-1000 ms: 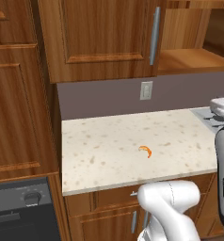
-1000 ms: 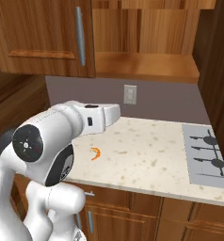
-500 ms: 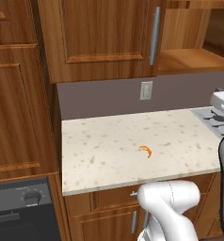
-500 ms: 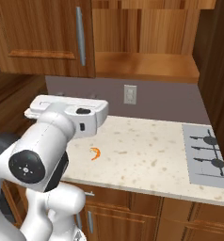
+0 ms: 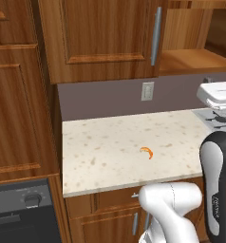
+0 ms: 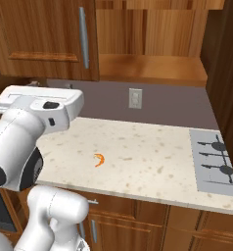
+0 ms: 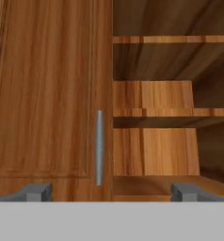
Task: Retrieve the tupperware from the cabinet, then place the raw meat into the tupperware to avoid contamination.
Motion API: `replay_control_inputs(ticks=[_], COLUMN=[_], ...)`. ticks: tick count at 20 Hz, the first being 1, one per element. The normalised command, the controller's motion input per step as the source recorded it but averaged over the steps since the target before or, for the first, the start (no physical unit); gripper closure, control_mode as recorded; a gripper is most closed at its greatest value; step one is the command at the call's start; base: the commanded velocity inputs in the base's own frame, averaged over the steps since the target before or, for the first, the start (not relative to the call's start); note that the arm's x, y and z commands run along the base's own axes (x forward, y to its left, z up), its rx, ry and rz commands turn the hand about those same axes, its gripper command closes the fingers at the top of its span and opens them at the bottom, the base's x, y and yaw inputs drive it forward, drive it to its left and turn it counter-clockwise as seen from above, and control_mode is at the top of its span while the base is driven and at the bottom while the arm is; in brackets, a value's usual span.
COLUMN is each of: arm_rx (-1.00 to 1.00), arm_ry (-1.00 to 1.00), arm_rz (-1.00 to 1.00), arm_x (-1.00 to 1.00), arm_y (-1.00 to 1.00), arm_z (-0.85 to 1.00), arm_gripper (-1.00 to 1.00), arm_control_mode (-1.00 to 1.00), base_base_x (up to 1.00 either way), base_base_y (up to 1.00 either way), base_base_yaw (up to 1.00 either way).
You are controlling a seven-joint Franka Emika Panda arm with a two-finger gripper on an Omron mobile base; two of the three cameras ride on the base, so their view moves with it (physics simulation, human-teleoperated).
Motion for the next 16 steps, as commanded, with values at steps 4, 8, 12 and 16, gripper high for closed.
replay_control_inputs(ticks=[4,8,12,16], arm_rx=[-0.05,-0.05,-0.01,0.0], arm_ry=[-0.05,-0.02,-0.02,-0.02], arm_rz=[-0.1,-0.07,-0.01,0.0], arm_x=[0.15,0.3,0.38,0.39], arm_y=[0.44,0.31,0.05,0.0], arm_z=[0.14,0.12,0.11,0.09], arm_gripper=[-1.0,-1.0,-1.0,-1.0], arm_control_mode=[-1.0,-1.0,-1.0,-1.0], base_base_x=[0.0,0.0,0.0,0.0], base_base_y=[0.0,0.0,0.0,0.0], base_base_yaw=[0.0,0.0,0.0,0.0])
